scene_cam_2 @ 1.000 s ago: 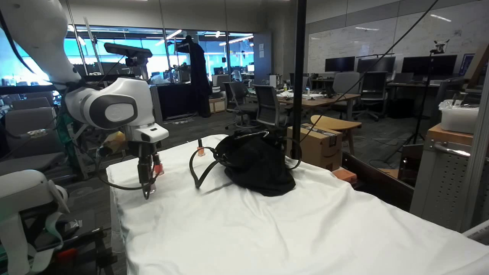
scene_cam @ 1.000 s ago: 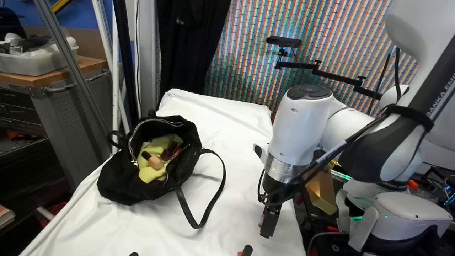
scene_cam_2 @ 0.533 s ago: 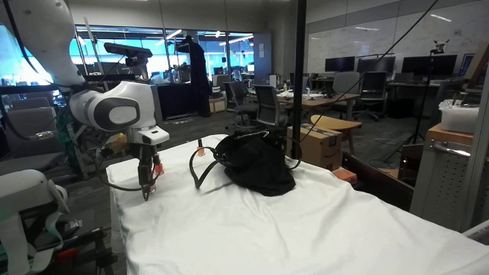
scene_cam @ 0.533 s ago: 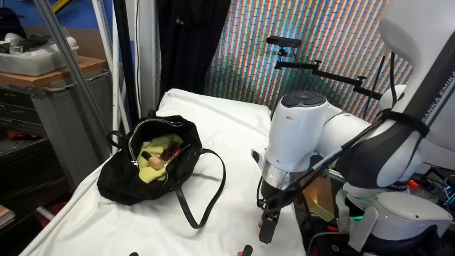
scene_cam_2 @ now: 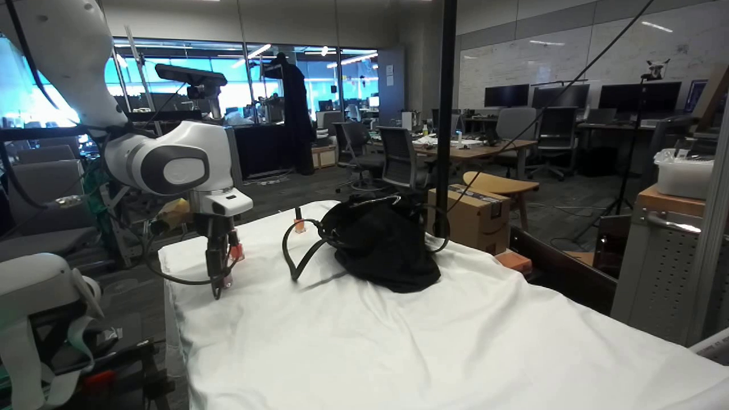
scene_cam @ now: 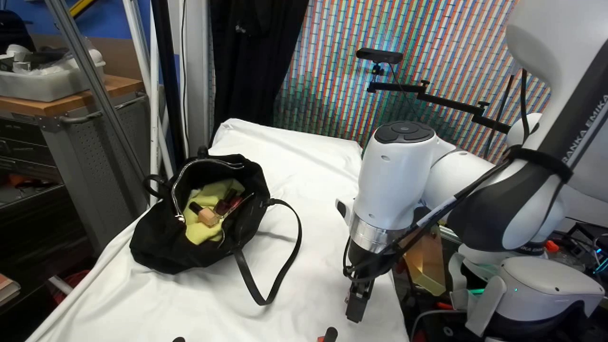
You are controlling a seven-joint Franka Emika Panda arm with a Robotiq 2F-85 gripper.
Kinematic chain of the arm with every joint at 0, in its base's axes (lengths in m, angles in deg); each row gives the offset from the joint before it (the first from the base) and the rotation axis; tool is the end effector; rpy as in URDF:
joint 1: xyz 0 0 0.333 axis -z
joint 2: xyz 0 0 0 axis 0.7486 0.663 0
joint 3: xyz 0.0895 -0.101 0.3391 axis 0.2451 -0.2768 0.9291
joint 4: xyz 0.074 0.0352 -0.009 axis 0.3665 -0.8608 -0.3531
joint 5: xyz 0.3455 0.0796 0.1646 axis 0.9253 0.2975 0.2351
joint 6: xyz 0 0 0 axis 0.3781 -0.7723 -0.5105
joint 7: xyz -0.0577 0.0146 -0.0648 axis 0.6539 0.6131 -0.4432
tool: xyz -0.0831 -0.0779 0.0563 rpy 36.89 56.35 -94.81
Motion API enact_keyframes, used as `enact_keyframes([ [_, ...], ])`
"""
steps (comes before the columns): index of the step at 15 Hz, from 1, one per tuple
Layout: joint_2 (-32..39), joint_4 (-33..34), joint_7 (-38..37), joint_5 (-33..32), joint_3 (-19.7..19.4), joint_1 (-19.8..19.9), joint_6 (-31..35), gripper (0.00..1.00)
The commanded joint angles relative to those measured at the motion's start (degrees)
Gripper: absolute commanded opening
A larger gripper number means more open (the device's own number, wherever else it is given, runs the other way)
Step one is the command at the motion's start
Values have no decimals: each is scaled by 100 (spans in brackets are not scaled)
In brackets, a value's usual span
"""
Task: Put the nail polish bottles in the bag
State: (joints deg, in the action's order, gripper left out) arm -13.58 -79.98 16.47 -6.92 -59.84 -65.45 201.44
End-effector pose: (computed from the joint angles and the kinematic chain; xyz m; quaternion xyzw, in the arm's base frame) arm 0.3834 0.2213 0.2350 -0.9926 0.1163 0.0314 0.0126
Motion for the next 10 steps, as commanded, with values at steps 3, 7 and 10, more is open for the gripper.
enact_keyframes([
  [3, 3, 63, -170, -60, -58, -65, -138, 38],
  [7, -19, 99, -164, -69, -63, -57, -297, 15],
  [10, -49, 148, -151, -88, -68, -46, -454, 15],
])
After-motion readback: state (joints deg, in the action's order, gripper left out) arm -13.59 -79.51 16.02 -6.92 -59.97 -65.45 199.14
